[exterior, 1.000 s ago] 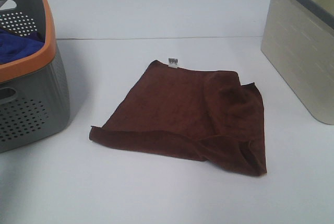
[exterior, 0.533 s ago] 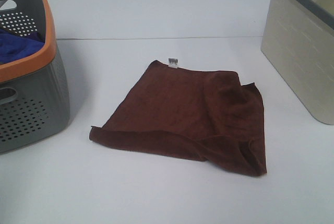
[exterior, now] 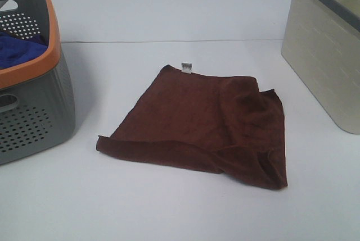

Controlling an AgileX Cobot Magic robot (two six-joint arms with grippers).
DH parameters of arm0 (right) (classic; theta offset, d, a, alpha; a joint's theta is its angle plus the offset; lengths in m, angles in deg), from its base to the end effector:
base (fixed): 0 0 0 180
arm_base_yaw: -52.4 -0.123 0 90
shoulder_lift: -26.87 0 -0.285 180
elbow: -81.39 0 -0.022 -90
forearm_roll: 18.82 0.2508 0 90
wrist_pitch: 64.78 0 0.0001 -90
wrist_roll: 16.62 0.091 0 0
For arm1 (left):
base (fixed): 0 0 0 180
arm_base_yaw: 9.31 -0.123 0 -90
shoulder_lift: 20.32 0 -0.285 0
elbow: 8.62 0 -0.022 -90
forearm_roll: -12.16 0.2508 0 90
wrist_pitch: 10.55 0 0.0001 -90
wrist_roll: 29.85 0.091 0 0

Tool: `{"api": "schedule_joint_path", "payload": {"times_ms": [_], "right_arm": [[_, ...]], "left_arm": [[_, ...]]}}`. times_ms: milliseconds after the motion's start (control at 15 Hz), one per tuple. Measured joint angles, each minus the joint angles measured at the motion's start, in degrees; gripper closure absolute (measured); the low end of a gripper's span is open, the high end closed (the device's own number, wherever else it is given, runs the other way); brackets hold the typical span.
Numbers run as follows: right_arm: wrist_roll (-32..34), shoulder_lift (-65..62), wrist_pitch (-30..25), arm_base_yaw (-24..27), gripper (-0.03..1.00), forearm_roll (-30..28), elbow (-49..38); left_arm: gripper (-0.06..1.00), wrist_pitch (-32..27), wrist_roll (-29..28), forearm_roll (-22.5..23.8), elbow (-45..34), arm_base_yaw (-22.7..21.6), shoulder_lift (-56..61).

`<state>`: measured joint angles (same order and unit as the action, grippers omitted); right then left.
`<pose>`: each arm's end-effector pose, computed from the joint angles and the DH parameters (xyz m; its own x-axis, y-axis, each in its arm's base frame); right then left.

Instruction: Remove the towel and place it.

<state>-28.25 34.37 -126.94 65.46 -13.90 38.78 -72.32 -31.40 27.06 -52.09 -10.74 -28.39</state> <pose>-0.0182 0.0113 0.3036 -0.3884 -0.0758 -0.9184 0.0952 0.9880 -0.1218 -0.0181 0.0202 0.3022 -0.4034 0.0854 -0.9110 -0.1950 0.9647 0.1768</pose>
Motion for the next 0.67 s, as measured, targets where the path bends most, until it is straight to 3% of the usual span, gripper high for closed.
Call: {"api": "schedule_joint_path", "payload": {"times_ms": [133,267,400,667], "right_arm": [[0.92,0.0,0.0,0.0,0.21,0.46,-3.04],[1.09,0.0,0.0,0.0,0.21,0.46,-4.18],[1.09,0.0,0.8,0.0,0.21,0.29,-5.39],[1.26,0.0,1.09,0.0,0.21,0.29,-5.73]], "left_arm": [[-0.03,-1.49,-0.23,-0.23,-3.38,0.0,0.57],[-0.03,0.8,-0.23,-1.03,-4.13,0.0,0.63],[-0.03,1.72,-0.4,-5.9,-4.64,0.0,0.63],[-0.03,1.72,4.93,-10.37,-4.64,0.0,0.63]]}}
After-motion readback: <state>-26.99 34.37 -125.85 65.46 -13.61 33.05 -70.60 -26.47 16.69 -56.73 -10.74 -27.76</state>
